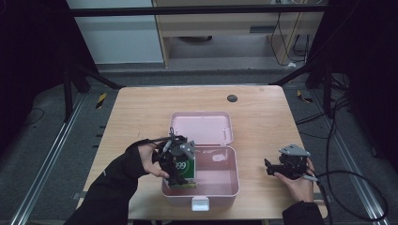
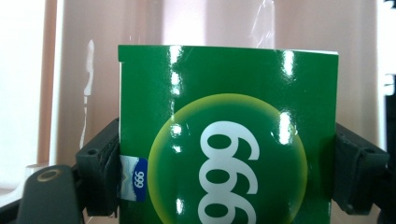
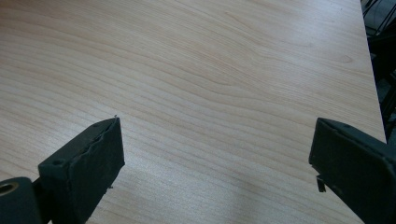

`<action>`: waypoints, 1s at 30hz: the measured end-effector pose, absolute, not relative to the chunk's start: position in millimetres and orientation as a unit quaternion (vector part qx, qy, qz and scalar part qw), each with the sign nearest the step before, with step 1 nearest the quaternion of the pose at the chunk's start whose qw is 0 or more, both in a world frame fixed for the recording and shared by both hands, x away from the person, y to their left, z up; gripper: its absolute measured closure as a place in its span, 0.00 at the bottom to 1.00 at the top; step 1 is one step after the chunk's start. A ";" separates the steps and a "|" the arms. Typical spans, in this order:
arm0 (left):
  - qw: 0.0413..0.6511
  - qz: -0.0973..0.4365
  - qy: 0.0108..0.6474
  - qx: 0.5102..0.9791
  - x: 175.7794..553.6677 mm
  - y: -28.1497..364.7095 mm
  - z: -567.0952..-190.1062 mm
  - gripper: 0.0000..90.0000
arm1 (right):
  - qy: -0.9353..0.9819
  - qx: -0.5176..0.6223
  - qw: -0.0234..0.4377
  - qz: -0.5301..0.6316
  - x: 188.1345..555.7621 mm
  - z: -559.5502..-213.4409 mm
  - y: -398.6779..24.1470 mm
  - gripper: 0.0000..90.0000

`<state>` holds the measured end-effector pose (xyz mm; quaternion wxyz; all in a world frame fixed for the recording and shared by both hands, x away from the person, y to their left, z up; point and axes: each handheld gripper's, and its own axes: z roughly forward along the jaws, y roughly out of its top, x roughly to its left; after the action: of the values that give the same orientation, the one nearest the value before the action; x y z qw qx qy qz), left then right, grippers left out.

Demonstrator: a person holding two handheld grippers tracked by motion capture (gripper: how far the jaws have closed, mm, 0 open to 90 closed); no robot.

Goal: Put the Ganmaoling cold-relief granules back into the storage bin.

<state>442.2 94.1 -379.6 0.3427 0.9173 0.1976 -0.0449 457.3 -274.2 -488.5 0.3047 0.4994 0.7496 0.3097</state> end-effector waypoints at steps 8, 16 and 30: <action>0.372 -0.054 0.241 0.895 437.6 91.2 -392.9 0.16 | 0.750 0.499 0.304 0.309 457.4 -488.9 -273.7 0.04; 0.362 -0.053 0.226 0.903 438.5 92.5 -399.5 0.16 | 0.752 0.497 0.304 0.309 457.6 -489.3 -273.5 0.03; 0.344 -0.042 0.201 0.916 440.1 95.7 -411.2 0.15 | 0.752 0.498 0.302 0.309 457.8 -489.4 -273.1 0.03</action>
<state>440.1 95.7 -411.2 0.3438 0.9162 0.2015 -0.0419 457.8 -273.1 -489.4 0.3023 0.4981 0.7518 0.3089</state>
